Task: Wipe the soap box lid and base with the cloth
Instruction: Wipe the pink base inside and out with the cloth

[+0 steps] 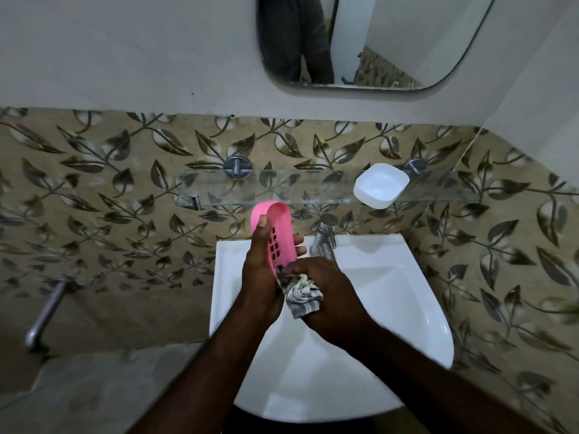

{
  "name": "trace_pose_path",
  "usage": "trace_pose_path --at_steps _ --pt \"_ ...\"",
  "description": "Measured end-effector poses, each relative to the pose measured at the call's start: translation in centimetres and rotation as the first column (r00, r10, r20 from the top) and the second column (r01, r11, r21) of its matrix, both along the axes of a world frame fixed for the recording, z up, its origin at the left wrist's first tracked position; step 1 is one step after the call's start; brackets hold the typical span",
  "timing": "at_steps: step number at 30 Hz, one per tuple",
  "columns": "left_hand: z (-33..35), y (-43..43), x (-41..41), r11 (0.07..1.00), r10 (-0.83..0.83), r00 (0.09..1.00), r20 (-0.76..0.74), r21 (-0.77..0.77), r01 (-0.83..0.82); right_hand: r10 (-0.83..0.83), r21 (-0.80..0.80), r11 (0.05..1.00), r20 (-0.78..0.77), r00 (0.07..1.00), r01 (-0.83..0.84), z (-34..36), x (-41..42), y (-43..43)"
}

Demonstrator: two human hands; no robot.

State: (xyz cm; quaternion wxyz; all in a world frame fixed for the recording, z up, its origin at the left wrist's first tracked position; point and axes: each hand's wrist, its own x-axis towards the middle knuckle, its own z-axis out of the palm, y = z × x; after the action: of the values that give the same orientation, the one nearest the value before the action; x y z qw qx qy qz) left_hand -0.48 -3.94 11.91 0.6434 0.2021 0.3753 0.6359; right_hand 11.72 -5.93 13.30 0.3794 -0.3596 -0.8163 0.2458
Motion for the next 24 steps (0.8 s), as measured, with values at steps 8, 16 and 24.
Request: trace_pose_path --at_steps 8,16,24 --pt "-0.1 0.1 -0.3 0.999 -0.051 0.999 0.01 -0.01 0.051 -0.276 -0.43 0.896 -0.331 0.903 0.116 0.0 -2.8 -1.6" --pt "0.1 0.4 -0.4 0.983 -0.14 0.989 0.051 -0.116 0.145 -0.088 0.271 0.962 0.167 0.982 0.04 -0.5 0.6 0.1" --pt "-0.4 0.5 -0.3 0.984 -0.108 0.993 0.043 -0.14 0.113 -0.204 -0.05 0.978 -0.019 0.979 0.203 -0.5 -0.8 -1.9"
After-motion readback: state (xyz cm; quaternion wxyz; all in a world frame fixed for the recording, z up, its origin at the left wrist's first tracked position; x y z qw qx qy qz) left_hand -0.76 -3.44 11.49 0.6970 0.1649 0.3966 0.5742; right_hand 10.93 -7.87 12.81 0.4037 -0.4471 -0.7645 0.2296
